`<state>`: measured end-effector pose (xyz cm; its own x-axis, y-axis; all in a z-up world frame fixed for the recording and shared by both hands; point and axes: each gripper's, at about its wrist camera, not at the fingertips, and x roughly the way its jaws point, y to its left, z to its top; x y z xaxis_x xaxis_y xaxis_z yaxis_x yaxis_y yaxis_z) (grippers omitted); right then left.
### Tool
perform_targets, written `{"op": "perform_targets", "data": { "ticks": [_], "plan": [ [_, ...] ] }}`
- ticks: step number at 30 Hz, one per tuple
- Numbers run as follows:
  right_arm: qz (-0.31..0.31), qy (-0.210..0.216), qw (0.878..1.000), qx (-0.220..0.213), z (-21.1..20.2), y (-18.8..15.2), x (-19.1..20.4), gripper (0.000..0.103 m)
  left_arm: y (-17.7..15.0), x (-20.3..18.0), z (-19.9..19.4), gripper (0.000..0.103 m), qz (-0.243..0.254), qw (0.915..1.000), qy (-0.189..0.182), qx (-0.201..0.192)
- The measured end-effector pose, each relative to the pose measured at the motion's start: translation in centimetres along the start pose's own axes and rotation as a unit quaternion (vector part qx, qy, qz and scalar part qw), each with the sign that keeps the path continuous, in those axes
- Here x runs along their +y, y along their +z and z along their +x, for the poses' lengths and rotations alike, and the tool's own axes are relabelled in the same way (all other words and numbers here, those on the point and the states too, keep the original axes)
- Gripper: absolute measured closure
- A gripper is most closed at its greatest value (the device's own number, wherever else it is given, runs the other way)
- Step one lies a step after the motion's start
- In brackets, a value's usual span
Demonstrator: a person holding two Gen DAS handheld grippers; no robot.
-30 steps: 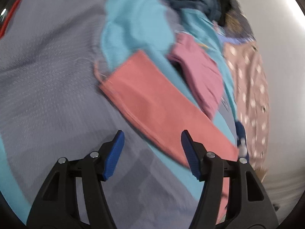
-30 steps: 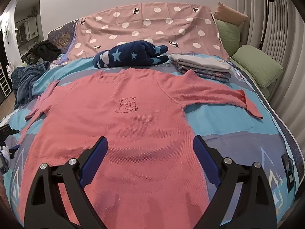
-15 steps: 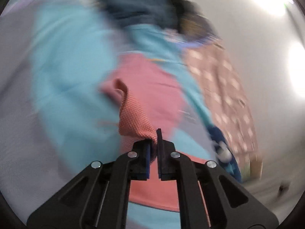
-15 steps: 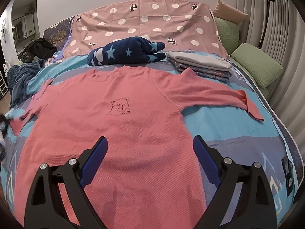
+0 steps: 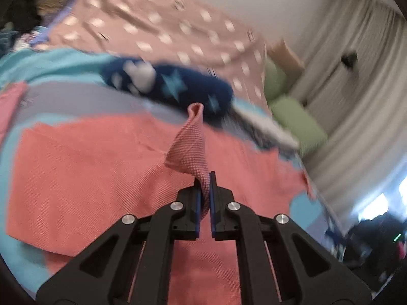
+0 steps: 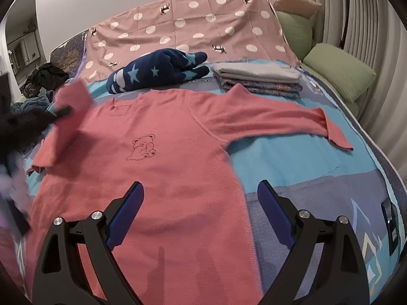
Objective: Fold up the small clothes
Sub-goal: 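Grasp the sweater's sleeve cuff with the left gripper and lift it, then fold the sleeve across the sweater body with the left gripper and release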
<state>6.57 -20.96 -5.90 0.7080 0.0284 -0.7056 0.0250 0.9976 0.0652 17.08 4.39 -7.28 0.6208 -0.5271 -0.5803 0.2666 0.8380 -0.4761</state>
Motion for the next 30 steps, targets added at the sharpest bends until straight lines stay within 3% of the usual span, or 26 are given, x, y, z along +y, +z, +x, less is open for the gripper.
{"op": "perform_targets", "data": {
  "ticks": [5,6,10,15,19,26,29,30],
  "plan": [
    [-0.012,0.049,0.999,0.016,0.9,1.9,0.1,0.012,-2.0,-0.2,4.2,0.098,0.016,0.9986,0.004,0.049],
    [-0.016,0.070,0.997,0.022,1.5,2.6,0.5,0.017,-1.9,-0.1,4.6,0.097,0.017,0.9985,0.004,0.052],
    [-0.012,0.141,0.988,0.067,4.0,4.3,2.0,0.035,-2.6,-0.2,4.7,0.079,0.016,0.9981,-0.009,0.058],
    [0.041,0.220,0.962,0.158,9.0,5.3,3.5,0.035,-3.1,0.0,4.7,0.063,0.017,0.9982,-0.016,0.055],
    [0.074,0.238,0.948,0.196,11.5,5.6,4.0,0.035,-3.5,0.4,4.5,0.056,0.007,0.9982,-0.027,0.053],
    [0.142,0.286,0.917,0.241,14.6,7.1,3.9,0.034,-3.6,0.9,4.0,0.057,0.003,0.9968,-0.049,0.064],
    [0.149,0.280,0.915,0.248,15.5,7.7,4.3,0.036,-3.8,0.6,4.1,0.058,0.016,0.9966,-0.045,0.068],
    [0.143,0.277,0.917,0.249,15.6,7.9,4.7,0.046,-3.8,0.6,4.1,0.058,0.017,0.9965,-0.045,0.068]
  ]
}}
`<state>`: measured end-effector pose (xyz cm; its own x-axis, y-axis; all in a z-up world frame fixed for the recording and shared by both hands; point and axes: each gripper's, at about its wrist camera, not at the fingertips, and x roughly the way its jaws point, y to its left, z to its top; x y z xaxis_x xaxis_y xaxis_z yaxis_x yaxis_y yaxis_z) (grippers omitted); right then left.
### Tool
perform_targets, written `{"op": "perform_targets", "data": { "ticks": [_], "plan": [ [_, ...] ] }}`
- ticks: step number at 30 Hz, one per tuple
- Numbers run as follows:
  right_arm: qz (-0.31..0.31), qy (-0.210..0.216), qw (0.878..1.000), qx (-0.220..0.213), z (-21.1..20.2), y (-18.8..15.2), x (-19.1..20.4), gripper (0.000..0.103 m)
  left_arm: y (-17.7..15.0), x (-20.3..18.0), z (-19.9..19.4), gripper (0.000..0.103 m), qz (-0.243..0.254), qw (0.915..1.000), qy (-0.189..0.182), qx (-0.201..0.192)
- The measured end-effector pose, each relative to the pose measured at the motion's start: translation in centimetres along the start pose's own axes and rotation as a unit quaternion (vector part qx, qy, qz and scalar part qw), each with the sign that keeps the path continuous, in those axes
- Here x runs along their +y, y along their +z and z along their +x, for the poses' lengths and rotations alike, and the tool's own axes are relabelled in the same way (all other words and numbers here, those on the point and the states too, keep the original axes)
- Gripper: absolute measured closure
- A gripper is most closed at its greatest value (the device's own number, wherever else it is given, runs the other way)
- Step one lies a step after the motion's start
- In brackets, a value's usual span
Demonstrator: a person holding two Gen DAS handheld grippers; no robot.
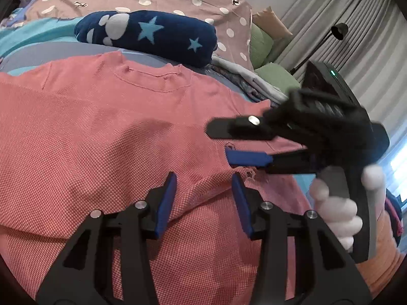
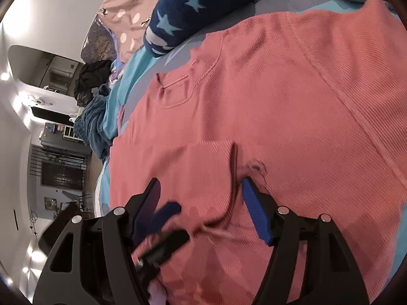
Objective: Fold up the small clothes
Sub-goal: 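Fold the sleeve across the sweater body with the left gripper and release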
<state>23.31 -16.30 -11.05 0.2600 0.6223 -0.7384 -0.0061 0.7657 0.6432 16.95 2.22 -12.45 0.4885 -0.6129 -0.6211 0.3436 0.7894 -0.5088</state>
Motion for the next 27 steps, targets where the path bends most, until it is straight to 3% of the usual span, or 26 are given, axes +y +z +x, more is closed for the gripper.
{"op": "perform_targets", "data": {
  "ticks": [1,2,3,6,7,11,13,15,18,21,23,24,27],
  "plan": [
    [-0.008,-0.008,1.000,0.004,0.3,0.1,0.4,0.062,0.0,0.0,0.0,0.058,0.001,1.0000,-0.002,0.000],
    [-0.016,-0.021,1.000,0.005,0.6,0.2,0.8,0.072,0.0,0.0,-0.1,0.058,0.002,1.0000,-0.004,-0.001],
    [-0.033,-0.035,0.999,0.003,0.7,0.2,1.3,0.099,0.0,0.0,-0.2,0.058,0.001,1.0000,-0.006,-0.002],
    [-0.076,-0.059,0.995,-0.035,-0.9,0.4,3.3,0.100,0.2,-0.4,-1.2,0.052,0.011,0.9999,-0.004,-0.010],
    [-0.091,-0.066,0.992,-0.055,-1.8,0.7,4.0,0.100,0.4,-0.6,-2.0,0.045,0.021,0.9996,0.003,-0.020],
    [-0.120,-0.079,0.983,-0.118,-6.1,2.3,5.3,0.100,1.3,-1.1,-6.1,0.029,0.057,0.9935,0.053,-0.084],
    [-0.122,-0.118,0.975,-0.140,-7.6,3.2,4.5,0.100,1.9,0.0,-8.2,0.027,0.056,0.9884,0.091,-0.109],
    [-0.111,-0.139,0.974,-0.141,-7.8,4.0,2.7,0.100,2.5,2.4,-10.1,0.027,0.034,0.9817,0.133,-0.132],
    [-0.094,-0.148,0.978,-0.112,-6.0,4.8,-0.6,0.098,3.1,6.7,-11.8,0.027,-0.022,0.9746,0.168,-0.147],
    [-0.083,-0.190,0.972,-0.108,-5.0,4.4,-3.0,0.096,3.2,10.9,-12.4,0.027,-0.073,0.9740,0.163,-0.140],
    [-0.069,-0.204,0.969,-0.119,-5.2,4.2,-3.9,0.087,3.2,13.1,-12.5,0.029,-0.106,0.9725,0.157,-0.135],
    [-0.067,-0.211,0.967,-0.127,-5.4,4.1,-3.9,0.080,3.1,13.7,-12.5,0.029,-0.116,0.9722,0.153,-0.134],
    [-0.085,-0.214,0.963,-0.143,-6.4,3.2,-2.7,0.079,2.5,15.7,-12.0,0.038,-0.152,0.9730,0.124,-0.121]
  ]
}}
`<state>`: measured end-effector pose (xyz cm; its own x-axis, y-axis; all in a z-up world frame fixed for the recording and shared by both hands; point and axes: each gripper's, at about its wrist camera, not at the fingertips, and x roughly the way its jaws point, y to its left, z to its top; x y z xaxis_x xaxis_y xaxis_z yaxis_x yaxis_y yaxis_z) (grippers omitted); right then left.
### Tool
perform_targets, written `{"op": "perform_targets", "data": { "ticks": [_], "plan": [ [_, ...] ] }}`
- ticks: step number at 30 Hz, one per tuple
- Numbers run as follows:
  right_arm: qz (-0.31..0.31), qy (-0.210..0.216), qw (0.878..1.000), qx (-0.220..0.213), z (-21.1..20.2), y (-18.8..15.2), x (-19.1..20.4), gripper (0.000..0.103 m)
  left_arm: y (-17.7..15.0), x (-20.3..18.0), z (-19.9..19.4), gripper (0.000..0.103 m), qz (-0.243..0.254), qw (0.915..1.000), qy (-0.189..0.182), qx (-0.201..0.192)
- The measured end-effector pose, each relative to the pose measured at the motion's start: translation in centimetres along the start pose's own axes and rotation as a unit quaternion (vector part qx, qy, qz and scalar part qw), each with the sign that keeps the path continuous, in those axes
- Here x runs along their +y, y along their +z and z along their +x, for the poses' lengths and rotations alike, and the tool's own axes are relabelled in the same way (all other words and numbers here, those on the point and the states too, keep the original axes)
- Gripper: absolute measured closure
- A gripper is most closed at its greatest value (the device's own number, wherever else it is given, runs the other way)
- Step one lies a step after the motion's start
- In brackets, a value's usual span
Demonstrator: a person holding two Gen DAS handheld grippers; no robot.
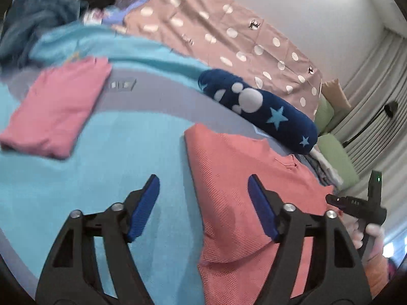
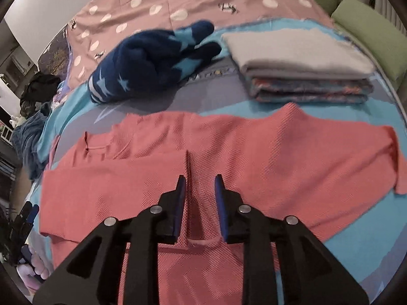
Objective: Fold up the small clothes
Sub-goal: 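Fold the sleeve across the sweater body with the left gripper and release, then grasp the other sleeve cuff with the right gripper and lift it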
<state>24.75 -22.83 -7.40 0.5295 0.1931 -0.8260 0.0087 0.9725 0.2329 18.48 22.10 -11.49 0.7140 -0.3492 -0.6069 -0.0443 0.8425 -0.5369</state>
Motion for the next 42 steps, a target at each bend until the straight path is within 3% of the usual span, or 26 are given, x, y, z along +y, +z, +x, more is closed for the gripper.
{"op": "perform_targets", "data": {
  "ticks": [4,7,10,12,15,17,20,21,23,25,27,31,33,35,36,37,39,42],
  "plan": [
    [-0.074,0.060,0.996,0.003,-2.0,-1.2,5.0,0.078,-0.3,-0.3,-0.4,0.041,0.009,0.9999,0.004,0.009],
    [-0.171,0.108,0.979,0.019,-2.7,-3.6,10.5,0.064,-0.6,-1.9,-2.4,0.040,0.058,0.9983,0.007,-0.006],
    [-0.225,0.106,0.968,0.023,-2.5,-5.5,13.7,0.064,-2.2,-3.5,-4.1,0.036,0.123,0.9922,0.015,-0.013],
    [-0.231,0.098,0.968,0.027,-1.9,-6.1,14.1,0.064,-4.2,-4.8,-3.6,0.035,0.182,0.9826,0.037,0.007],
    [-0.203,0.091,0.974,0.033,-1.4,-6.3,12.7,0.064,-5.9,-5.9,-1.3,0.035,0.234,0.9683,0.077,0.042],
    [-0.182,0.084,0.979,0.030,-1.3,-6.4,11.3,0.064,-6.0,-5.7,0.9,0.034,0.239,0.9574,0.152,0.057],
    [-0.141,0.025,0.990,0.002,-1.1,-5.8,7.1,0.058,-4.9,-4.3,-0.3,0.036,0.185,0.9609,0.205,0.023],
    [-0.120,0.004,0.993,0.004,-0.6,-5.7,5.9,0.054,-4.5,-3.7,-0.9,0.031,0.167,0.9600,0.224,0.013],
    [-0.057,-0.030,0.997,0.034,0.6,-5.8,2.2,0.054,-4.3,-2.5,-1.4,0.029,0.139,0.9669,0.213,0.020],
    [-0.019,0.029,0.999,0.020,0.0,-6.1,-0.3,0.054,-5.1,-2.6,-1.0,0.029,0.151,0.9612,0.229,0.031],
    [-0.027,0.024,0.999,0.019,-0.8,-6.4,-0.5,0.054,-5.4,-3.0,-1.4,0.029,0.162,0.9574,0.238,0.027],
    [-0.058,0.001,0.998,0.005,-1.8,-7.0,0.4,0.054,-5.5,-2.5,-2.9,0.029,0.130,0.9677,0.214,0.034],
    [-0.060,0.008,0.998,-0.013,-2.4,-7.0,0.5,0.054,-5.2,-2.3,-4.7,0.035,0.099,0.9809,0.167,0.012],
    [-0.057,0.026,0.998,-0.027,-2.8,-6.8,0.5,0.054,-4.4,-2.4,-6.2,0.070,0.062,0.9939,0.090,-0.012],
    [-0.055,0.044,0.997,-0.036,-3.1,-6.7,0.7,0.054,-3.8,-2.7,-6.6,0.074,0.049,0.9972,0.054,-0.019],
    [-0.054,0.059,0.996,-0.040,-3.1,-6.4,1.1,0.054,-3.1,-3.5,-6.5,0.074,0.047,0.9983,0.024,-0.025],
    [-0.055,0.101,0.993,-0.039,-3.2,-6.1,1.6,0.054,-2.1,-5.5,-5.1,0.074,0.083,0.9960,0.018,-0.025],
    [-0.048,0.137,0.989,-0.017,-1.6,-5.6,2.2,0.054,-1.8,-7.2,1.0,0.074,0.120,0.9912,0.040,0.040]
  ]
}}
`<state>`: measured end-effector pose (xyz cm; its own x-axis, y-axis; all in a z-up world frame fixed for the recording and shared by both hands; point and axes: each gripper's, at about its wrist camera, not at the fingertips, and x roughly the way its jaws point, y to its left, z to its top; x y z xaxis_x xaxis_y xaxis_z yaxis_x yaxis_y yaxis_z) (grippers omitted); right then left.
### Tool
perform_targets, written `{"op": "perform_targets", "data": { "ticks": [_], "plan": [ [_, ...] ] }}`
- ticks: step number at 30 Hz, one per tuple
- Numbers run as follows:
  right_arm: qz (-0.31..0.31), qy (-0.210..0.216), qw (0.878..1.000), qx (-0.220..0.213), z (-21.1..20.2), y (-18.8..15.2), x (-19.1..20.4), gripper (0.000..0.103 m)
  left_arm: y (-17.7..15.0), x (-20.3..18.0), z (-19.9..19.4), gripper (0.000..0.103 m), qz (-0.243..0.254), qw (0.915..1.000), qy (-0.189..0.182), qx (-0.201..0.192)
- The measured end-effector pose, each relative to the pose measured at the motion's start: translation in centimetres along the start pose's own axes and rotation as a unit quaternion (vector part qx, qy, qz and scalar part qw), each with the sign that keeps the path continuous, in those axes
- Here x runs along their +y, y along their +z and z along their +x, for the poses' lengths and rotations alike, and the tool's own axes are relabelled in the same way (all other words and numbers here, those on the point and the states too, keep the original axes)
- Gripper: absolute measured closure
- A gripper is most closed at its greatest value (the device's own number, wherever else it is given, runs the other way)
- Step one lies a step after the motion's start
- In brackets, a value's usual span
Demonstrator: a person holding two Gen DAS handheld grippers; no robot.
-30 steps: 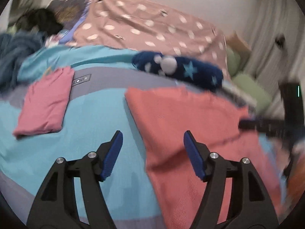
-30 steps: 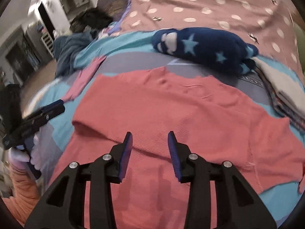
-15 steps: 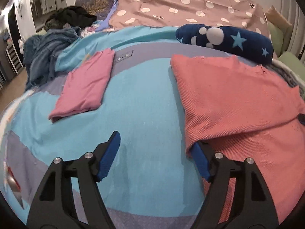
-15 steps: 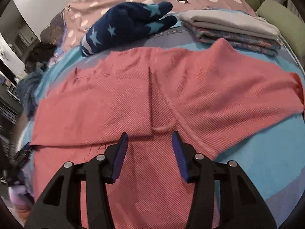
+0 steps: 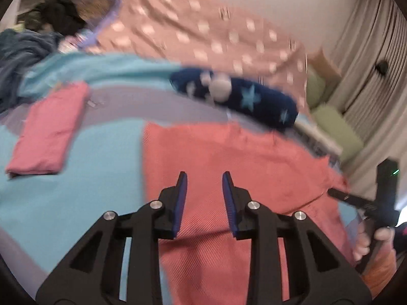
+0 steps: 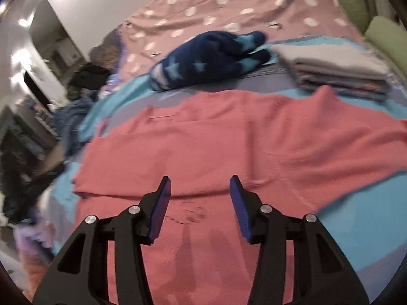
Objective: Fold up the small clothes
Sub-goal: 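Grasp the other sleeve cuff with the right gripper and lift it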
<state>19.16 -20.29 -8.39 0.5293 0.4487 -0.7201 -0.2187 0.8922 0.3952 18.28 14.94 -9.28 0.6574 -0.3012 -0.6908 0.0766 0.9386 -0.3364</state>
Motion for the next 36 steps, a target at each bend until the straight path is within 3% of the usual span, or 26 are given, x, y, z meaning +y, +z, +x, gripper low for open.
{"op": "perform_targets", "data": {
  "ticks": [2,3,5,11,15,17,18,20,22,24,28,29,30,31,35,36],
  "plan": [
    [0.024,-0.028,0.999,0.027,1.9,0.0,-1.4,0.055,-0.8,0.3,4.3,0.074,0.016,0.9963,0.067,0.050],
    [0.034,-0.021,0.999,0.030,2.9,-0.4,-2.2,0.058,-1.1,0.2,4.7,0.074,0.022,0.9971,0.065,0.033],
    [0.018,-0.012,1.000,0.015,2.7,-0.8,-2.3,0.058,-0.9,0.0,4.5,0.074,0.021,0.9969,0.067,0.037],
    [-0.039,-0.071,0.997,0.005,0.0,-1.5,-1.2,0.059,-1.4,-1.9,5.1,0.074,0.072,0.9899,0.116,0.038],
    [-0.053,-0.168,0.984,-0.036,-5.6,-1.4,-6.3,0.055,-1.0,-2.1,4.0,0.073,0.081,0.9881,0.126,0.035],
    [-0.033,-0.235,0.970,-0.049,-8.0,-1.3,-10.7,0.054,-0.4,-3.1,2.6,0.060,0.066,0.9928,0.097,0.023],
    [-0.020,-0.282,0.958,-0.057,-9.3,-1.3,-13.5,0.054,-0.3,-3.8,2.1,0.056,0.065,0.9943,0.084,0.013],
    [0.007,-0.339,0.939,-0.055,-10.7,-1.4,-18.0,0.054,-0.1,-6.5,1.3,0.045,0.091,0.9938,0.064,-0.007],
    [0.039,-0.335,0.940,-0.051,-11.3,-1.7,-21.1,0.054,-0.3,-9.4,1.8,0.037,0.130,0.9902,0.051,-0.006],
    [0.063,-0.321,0.943,-0.050,-10.9,-1.8,-22.9,0.054,-0.9,-11.4,3.2,0.036,0.159,0.9863,0.044,0.006],
    [0.065,-0.330,0.941,-0.040,-9.7,-1.6,-24.4,0.054,-2.7,-12.8,8.3,0.033,0.171,0.9814,0.054,0.068],
    [0.070,-0.333,0.939,-0.041,-9.7,-1.6,-24.7,0.055,-2.9,-13.0,8.4,0.032,0.175,0.9810,0.055,0.063],
    [0.080,-0.332,0.939,-0.043,-9.9,-1.5,-25.2,0.068,-2.8,-12.9,8.4,0.032,0.175,0.9813,0.052,0.063],
    [0.089,-0.325,0.941,-0.041,-10.1,-1.4,-25.6,0.096,-2.6,-12.8,8.3,0.032,0.170,0.9821,0.049,0.065],
    [0.132,-0.277,0.950,-0.056,-11.9,-1.2,-26.5,0.100,-2.9,-12.8,8.3,0.032,0.173,0.9819,0.051,0.058],
    [0.145,-0.247,0.956,-0.064,-12.7,-1.1,-26.1,0.100,-3.0,-12.9,8.3,0.032,0.174,0.9816,0.052,0.058]
  ]
}}
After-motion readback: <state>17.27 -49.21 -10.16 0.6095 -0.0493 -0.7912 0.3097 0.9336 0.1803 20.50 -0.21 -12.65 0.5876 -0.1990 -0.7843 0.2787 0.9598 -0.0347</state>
